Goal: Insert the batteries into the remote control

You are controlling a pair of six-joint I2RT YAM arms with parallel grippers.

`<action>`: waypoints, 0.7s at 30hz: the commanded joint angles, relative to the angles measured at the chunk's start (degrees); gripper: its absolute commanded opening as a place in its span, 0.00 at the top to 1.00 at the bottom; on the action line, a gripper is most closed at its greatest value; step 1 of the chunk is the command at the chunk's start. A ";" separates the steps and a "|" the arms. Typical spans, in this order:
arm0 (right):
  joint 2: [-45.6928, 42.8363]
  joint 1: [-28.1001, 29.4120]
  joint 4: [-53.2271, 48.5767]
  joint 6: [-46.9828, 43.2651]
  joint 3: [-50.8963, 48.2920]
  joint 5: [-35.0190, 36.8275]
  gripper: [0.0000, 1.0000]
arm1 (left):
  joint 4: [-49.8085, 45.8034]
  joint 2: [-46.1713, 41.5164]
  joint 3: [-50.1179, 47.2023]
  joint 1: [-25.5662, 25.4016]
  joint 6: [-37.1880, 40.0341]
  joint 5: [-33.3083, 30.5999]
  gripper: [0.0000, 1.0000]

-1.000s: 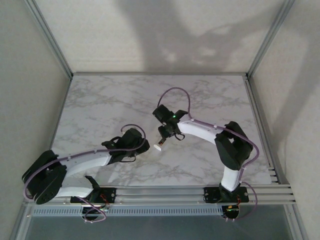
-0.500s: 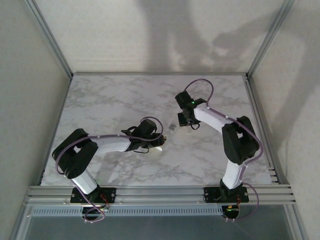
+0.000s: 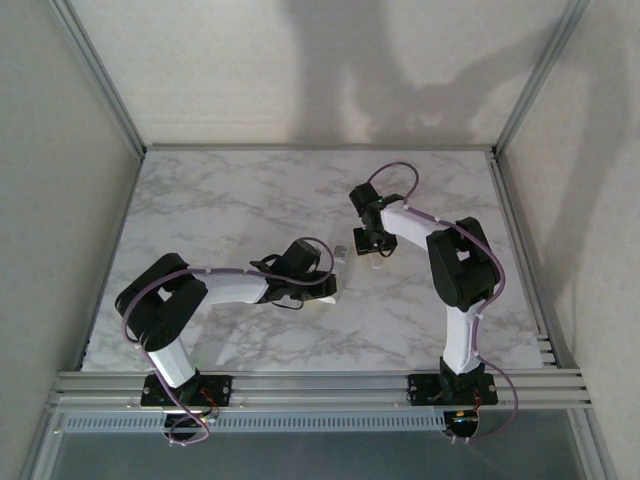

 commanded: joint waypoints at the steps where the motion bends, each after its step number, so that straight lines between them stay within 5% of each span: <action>1: 1.89 -0.64 -0.61 -0.49 1.78 -1.07 0.56 | 1.21 1.17 1.81 -1.47 -1.13 1.90 0.51; 13: 1.13 -0.74 -0.49 0.28 0.75 -2.17 0.70 | 0.55 0.37 3.80 -2.63 -1.62 0.63 0.49; 21: -3.43 -0.68 -1.58 3.19 -1.06 -1.21 0.77 | -2.46 -6.09 2.62 -1.84 -3.03 -6.53 0.40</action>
